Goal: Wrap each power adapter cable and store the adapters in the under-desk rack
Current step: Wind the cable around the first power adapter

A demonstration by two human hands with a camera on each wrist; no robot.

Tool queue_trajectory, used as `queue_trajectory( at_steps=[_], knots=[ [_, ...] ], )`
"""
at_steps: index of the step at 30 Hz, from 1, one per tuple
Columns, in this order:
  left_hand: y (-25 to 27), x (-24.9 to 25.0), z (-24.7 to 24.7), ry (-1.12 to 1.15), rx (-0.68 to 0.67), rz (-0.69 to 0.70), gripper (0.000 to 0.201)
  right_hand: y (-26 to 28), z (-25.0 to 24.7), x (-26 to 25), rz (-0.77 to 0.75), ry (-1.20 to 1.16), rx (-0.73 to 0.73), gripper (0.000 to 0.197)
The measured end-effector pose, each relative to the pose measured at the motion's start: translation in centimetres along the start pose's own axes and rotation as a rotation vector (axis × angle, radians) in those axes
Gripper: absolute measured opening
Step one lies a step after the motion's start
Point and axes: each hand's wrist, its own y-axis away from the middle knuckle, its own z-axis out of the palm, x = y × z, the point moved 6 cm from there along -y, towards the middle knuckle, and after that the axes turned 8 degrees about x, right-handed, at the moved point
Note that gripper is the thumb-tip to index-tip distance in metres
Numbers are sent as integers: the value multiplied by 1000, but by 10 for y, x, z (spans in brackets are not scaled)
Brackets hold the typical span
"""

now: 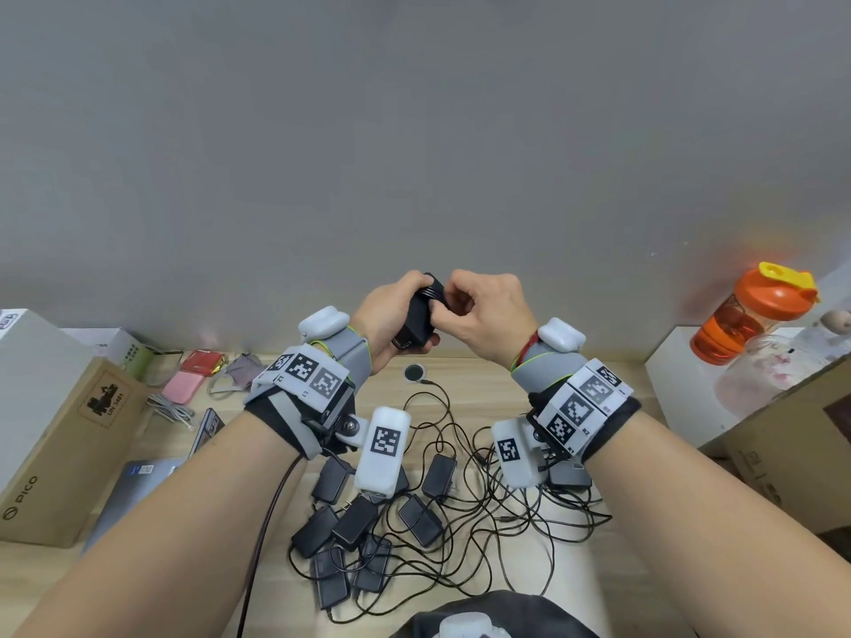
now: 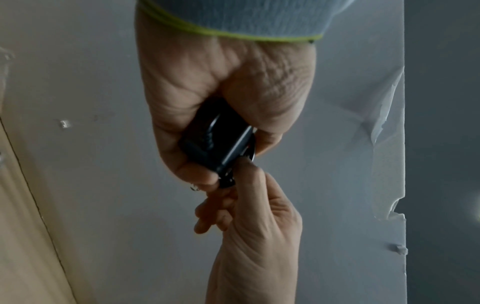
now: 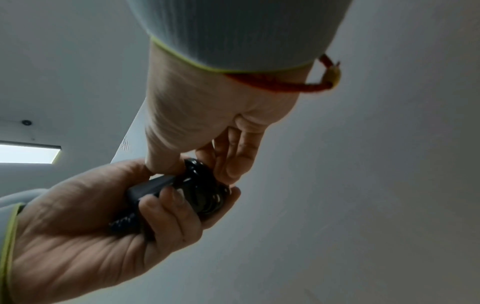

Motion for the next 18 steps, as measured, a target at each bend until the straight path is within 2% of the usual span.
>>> queue_trajectory(
  at_steps=[4, 8, 11, 14, 18],
  knots=[
    [0, 0, 2, -4, 3, 12, 22, -2, 0, -4, 24, -1, -2, 18],
    [-2, 2, 8, -62, -8, 73, 26, -1, -1, 2, 64, -33, -16, 27],
    [-6, 2, 7, -60, -12, 89, 27, -1, -2, 2, 48, -30, -9, 24],
    [-6, 2, 4, -26, -9, 65, 28, -2, -5, 2, 64, -123, 6, 21],
    [-8, -3, -3, 26, -29, -11, 30, -2, -4, 10, 113, -299, -152, 27]
  ],
)
